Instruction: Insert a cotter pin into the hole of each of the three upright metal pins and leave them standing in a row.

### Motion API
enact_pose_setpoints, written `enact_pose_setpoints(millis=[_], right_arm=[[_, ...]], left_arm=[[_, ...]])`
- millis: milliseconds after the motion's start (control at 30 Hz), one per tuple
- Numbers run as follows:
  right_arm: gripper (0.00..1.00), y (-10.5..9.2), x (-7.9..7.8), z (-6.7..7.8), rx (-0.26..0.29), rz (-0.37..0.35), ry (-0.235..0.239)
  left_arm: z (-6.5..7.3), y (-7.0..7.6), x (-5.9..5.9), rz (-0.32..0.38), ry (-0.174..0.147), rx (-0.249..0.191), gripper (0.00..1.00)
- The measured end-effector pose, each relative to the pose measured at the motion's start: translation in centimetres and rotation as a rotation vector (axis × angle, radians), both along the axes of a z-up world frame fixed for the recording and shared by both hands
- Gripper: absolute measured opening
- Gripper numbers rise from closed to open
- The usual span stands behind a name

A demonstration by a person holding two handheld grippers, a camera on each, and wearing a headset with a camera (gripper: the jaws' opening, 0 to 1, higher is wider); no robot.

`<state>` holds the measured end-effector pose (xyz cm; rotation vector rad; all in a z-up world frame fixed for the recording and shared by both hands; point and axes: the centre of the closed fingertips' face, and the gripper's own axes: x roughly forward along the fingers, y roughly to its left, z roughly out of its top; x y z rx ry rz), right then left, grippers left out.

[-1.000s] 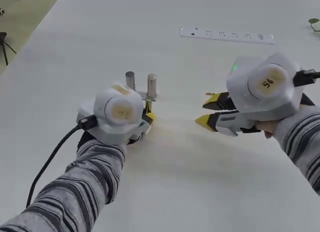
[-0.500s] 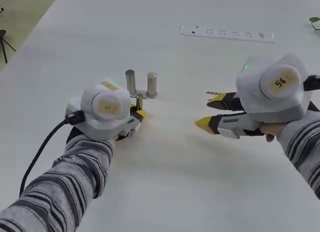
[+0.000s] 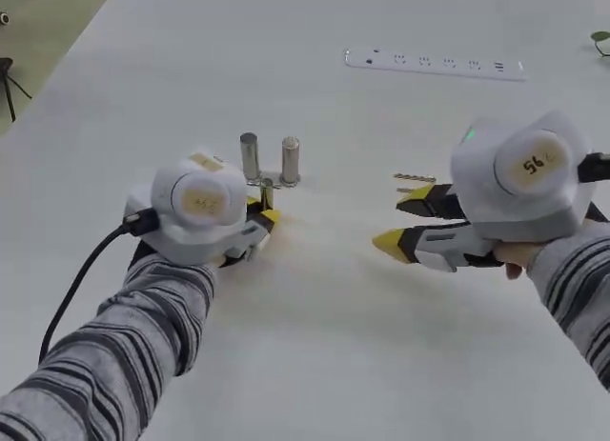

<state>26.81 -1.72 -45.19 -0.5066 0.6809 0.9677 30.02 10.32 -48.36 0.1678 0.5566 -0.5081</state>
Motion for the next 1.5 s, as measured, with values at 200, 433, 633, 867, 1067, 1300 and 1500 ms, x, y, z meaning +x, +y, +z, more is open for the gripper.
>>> enact_pose_setpoints(millis=[200, 433, 633, 867, 1067, 1300, 1500], right_arm=[[0.28, -0.1, 0.0, 0.0, 0.004, -0.01, 0.006], [0.3, -0.1, 0.4, 0.3, 0.039, -0.033, 0.009], [0.3, 0.8, 1.3, 1.4, 0.107, -0.048, -0.005], [0.29, 2.0, 2.6, 2.3, 0.149, -0.047, -0.024], [0.29, 4.0, 4.3, 3.0, 0.219, -0.035, -0.041], [0.27, 6.3, 5.7, 3.8, 0.291, -0.022, -0.06], [0.26, 7.9, 6.8, 3.6, 0.335, -0.045, -0.053]], left_arm=[[-0.1, 0.0, 0.0, -0.012, 0.004, 0.002, 0.07], [0.0, 0.2, -0.2, -0.003, 0.008, -0.006, 0.2], [0.8, 0.3, -1.1, 0.011, 0.004, -0.052, 0.34], [2.2, 0.3, -2.1, -0.001, -0.026, -0.082, 0.45], [2.7, 0.3, -3.1, 0.004, -0.016, -0.101, 0.52], [3.3, 0.1, -4.0, -0.006, -0.024, -0.106, 0.62], [3.9, 0.1, -4.6, -0.015, -0.033, -0.106, 0.72]])
